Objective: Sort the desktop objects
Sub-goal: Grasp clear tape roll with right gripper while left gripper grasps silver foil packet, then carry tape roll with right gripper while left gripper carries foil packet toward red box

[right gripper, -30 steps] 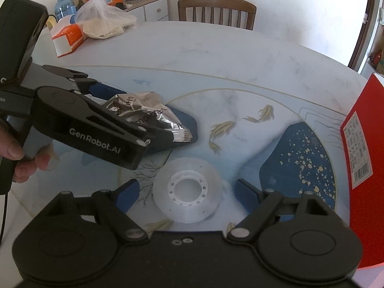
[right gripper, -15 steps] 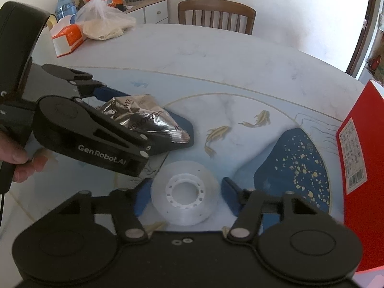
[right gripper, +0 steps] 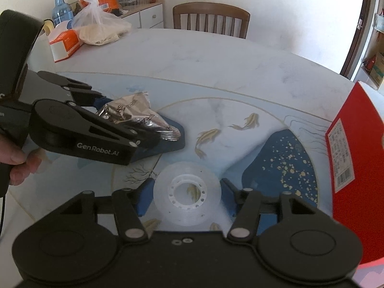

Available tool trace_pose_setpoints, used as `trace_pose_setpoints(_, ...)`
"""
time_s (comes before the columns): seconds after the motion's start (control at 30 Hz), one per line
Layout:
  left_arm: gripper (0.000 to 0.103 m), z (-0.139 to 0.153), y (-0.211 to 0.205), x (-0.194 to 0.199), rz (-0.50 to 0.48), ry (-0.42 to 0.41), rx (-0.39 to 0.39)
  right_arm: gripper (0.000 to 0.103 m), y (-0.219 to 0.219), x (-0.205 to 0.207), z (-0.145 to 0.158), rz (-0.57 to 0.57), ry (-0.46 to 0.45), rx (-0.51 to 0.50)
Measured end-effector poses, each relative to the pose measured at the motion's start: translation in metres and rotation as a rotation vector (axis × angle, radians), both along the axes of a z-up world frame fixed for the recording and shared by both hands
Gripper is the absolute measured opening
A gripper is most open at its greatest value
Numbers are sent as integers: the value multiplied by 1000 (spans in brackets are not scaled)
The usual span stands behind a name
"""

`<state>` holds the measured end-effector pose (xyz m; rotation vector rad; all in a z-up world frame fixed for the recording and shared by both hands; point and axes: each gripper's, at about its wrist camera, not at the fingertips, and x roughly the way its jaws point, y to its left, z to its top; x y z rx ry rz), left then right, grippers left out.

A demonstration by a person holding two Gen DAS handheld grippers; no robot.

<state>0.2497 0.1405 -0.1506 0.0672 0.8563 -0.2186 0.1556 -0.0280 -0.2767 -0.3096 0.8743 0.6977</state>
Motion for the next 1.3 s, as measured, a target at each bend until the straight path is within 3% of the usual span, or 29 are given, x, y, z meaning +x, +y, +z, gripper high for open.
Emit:
trace_pose_setpoints(0.67, 58, 28, -14, -29, -1, 51, -70, 58, -27, -15, 28, -26, -23, 38)
trace_pose_setpoints(1.3, 58, 83, -42, -63, -4, 58, -182, 58, -72, -39, 74, -68, -56, 80)
